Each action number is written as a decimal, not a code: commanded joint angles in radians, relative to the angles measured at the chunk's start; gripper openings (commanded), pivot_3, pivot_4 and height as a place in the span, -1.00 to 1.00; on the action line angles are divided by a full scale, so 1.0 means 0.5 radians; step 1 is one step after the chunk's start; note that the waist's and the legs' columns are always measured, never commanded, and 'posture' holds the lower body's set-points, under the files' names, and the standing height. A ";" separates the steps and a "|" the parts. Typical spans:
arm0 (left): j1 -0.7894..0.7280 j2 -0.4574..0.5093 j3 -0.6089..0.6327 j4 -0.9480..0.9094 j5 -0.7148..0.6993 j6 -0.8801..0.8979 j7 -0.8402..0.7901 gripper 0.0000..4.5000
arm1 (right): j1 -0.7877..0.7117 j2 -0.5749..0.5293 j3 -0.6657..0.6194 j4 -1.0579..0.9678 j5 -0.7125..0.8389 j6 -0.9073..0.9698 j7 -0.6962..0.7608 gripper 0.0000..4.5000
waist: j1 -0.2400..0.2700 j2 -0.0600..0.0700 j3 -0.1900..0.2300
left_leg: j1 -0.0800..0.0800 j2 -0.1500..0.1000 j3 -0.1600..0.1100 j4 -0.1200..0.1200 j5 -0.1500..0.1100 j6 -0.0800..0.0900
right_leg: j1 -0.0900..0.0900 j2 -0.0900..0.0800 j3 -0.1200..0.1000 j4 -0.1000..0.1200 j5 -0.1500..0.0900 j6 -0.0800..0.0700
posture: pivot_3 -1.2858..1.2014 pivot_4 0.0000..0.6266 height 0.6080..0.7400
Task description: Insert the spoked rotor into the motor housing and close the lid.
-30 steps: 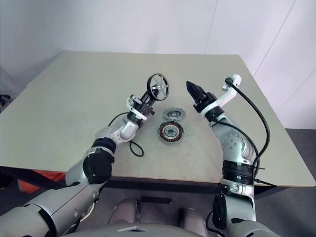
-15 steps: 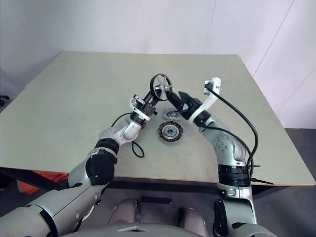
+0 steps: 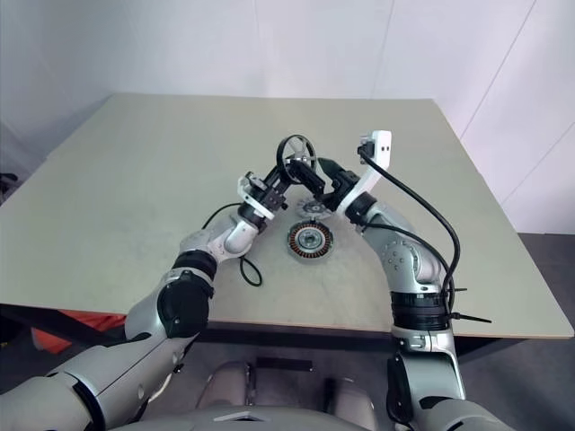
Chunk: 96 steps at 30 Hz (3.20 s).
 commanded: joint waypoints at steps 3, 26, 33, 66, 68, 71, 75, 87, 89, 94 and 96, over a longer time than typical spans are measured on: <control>-0.015 -0.013 -0.025 -0.079 -0.039 0.004 -0.008 -0.86 | -0.055 0.010 0.009 -0.089 -0.002 -0.020 0.006 0.99 | 0.000 0.000 0.000 | 0.000 0.000 0.000 0.000 0.000 0.000 | 0.000 0.000 0.000 0.000 0.000 0.000 | 0.03 -1.00 1.00; -0.005 -0.010 -0.055 -0.100 -0.022 -0.023 0.001 -0.86 | -0.068 0.017 0.053 -0.048 -0.158 -0.049 -0.002 -0.85 | -0.001 0.000 0.000 | 0.000 0.000 0.000 0.000 0.000 0.000 | 0.000 0.000 0.000 0.000 0.000 0.000 | 0.03 -1.00 1.00; 0.024 -0.027 -0.129 -0.203 0.028 -0.207 -0.066 -0.86 | -0.069 0.029 0.053 -0.033 -0.190 -0.060 0.002 -0.85 | -0.001 0.000 0.000 | 0.000 0.000 0.000 0.000 0.000 0.000 | 0.000 0.000 0.000 0.000 0.000 0.000 | 0.03 -1.00 1.00; 0.386 0.300 -0.268 -0.475 0.186 -0.410 -0.087 -0.07 | 0.133 -0.980 0.553 -0.551 -0.559 0.192 0.604 -0.85 | 0.001 0.000 0.000 | 0.009 0.002 -0.006 0.002 0.000 0.000 | 0.009 0.003 0.001 0.002 -0.002 0.005 | 0.03 -1.00 1.00; 0.411 0.283 -0.272 -0.538 0.187 -0.425 -0.050 -0.07 | 0.130 -0.977 0.578 -0.526 -0.579 0.216 0.620 -0.85 | 0.001 -0.001 0.000 | 0.010 0.002 -0.006 0.005 -0.002 0.003 | 0.011 0.003 0.001 0.002 -0.002 0.004 | 0.03 -1.00 1.00; 0.442 0.251 -0.280 -0.619 0.178 -0.424 0.003 -0.07 | 0.134 -0.953 0.608 -0.501 -0.605 0.245 0.624 -0.85 | 0.002 -0.001 0.000 | 0.010 0.002 -0.006 0.007 -0.003 0.004 | 0.013 0.002 0.001 0.003 -0.002 0.004 | 0.03 -1.00 1.00; 0.476 0.202 -0.287 -0.733 0.153 -0.410 0.078 -0.07 | 0.148 -0.878 0.627 -0.421 -0.638 0.236 0.591 -0.85 | 0.000 -0.001 0.000 | 0.010 0.002 -0.006 0.008 -0.002 0.004 | 0.013 0.003 0.001 0.003 -0.002 0.004 | 0.03 -1.00 1.00; 0.543 0.154 -0.326 -0.909 0.090 -0.380 0.219 -0.07 | 0.241 -0.866 0.635 -0.392 -0.702 0.226 0.605 -0.85 | 0.000 -0.001 0.000 | 0.010 0.002 -0.005 0.009 -0.003 0.004 | 0.013 0.003 0.001 0.004 -0.002 0.004 | 0.03 -1.00 1.00; 0.551 0.147 -0.337 -0.925 0.083 -0.378 0.234 -0.07 | 0.234 -0.857 0.631 -0.383 -0.706 0.228 0.602 -0.85 | 0.000 -0.001 0.000 | 0.010 0.002 -0.005 0.009 -0.002 0.004 | 0.013 0.003 0.001 0.004 -0.002 0.004 | 0.03 -1.00 1.00; 0.570 0.144 -0.358 -0.916 0.089 -0.392 0.239 -0.07 | 0.220 -0.847 0.622 -0.365 -0.705 0.223 0.605 -0.85 | 0.000 -0.001 0.000 | 0.010 0.002 -0.005 0.009 -0.003 0.004 | 0.013 0.003 0.002 0.004 -0.002 0.004 | 0.03 -1.00 1.00; 0.572 0.154 -0.363 -0.889 0.101 -0.401 0.224 -0.07 | 0.208 -0.852 0.618 -0.354 -0.709 0.217 0.614 -0.85 | 0.000 -0.001 0.000 | 0.010 0.002 -0.005 0.009 -0.003 0.004 | 0.013 0.003 0.001 0.004 -0.002 0.004 | 0.03 -1.00 1.00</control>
